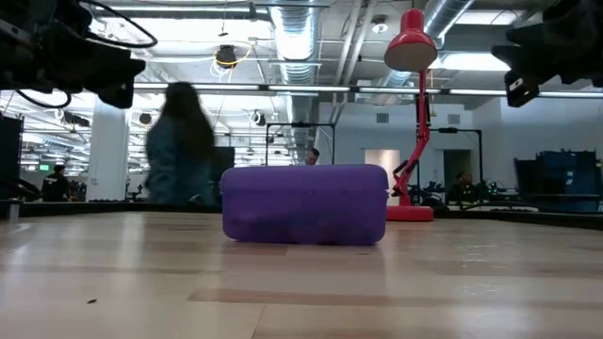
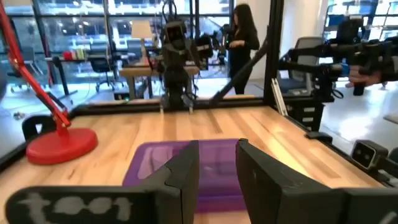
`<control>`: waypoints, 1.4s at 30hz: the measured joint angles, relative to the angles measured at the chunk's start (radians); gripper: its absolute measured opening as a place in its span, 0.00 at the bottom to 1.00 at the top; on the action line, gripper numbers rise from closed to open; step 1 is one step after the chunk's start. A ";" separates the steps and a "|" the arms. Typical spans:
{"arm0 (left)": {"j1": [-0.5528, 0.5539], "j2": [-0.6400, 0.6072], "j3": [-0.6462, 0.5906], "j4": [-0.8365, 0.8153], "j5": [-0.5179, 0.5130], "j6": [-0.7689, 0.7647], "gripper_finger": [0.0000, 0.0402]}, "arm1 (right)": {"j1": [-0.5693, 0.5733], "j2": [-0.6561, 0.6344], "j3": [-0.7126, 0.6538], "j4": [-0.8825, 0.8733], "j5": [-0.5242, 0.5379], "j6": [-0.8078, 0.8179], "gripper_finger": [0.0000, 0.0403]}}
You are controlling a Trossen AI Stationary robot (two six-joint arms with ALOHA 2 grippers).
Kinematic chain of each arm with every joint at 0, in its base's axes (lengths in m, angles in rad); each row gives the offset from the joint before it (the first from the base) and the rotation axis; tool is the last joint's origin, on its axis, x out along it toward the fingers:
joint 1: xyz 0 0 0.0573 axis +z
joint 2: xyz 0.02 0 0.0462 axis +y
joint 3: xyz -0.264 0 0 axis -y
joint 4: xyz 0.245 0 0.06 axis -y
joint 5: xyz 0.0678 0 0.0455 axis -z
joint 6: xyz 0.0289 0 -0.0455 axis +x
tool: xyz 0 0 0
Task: Pick & place school supplies into a supply box
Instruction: Return to Home Position
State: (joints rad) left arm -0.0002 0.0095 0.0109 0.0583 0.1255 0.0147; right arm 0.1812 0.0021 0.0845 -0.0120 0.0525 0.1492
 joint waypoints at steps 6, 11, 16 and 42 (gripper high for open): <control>0.000 0.005 0.000 -0.002 -0.004 -0.032 0.23 | 0.001 0.000 0.000 -0.063 0.000 -0.024 0.26; 0.000 0.005 -0.001 -0.003 -0.004 -0.065 0.23 | 0.001 0.000 0.000 -0.071 -0.003 -0.058 0.26; 0.000 0.005 -0.001 -0.003 -0.006 -0.054 0.23 | -0.002 0.000 -0.009 -0.097 -0.018 -0.097 0.26; 0.000 0.005 -0.003 -0.004 -0.009 -0.063 0.23 | -0.099 0.003 -0.077 0.031 -0.101 -0.070 0.26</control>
State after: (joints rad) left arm -0.0002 0.0143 0.0082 0.0544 0.1165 -0.0479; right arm 0.0826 0.0051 0.0071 0.0193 -0.0483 0.0792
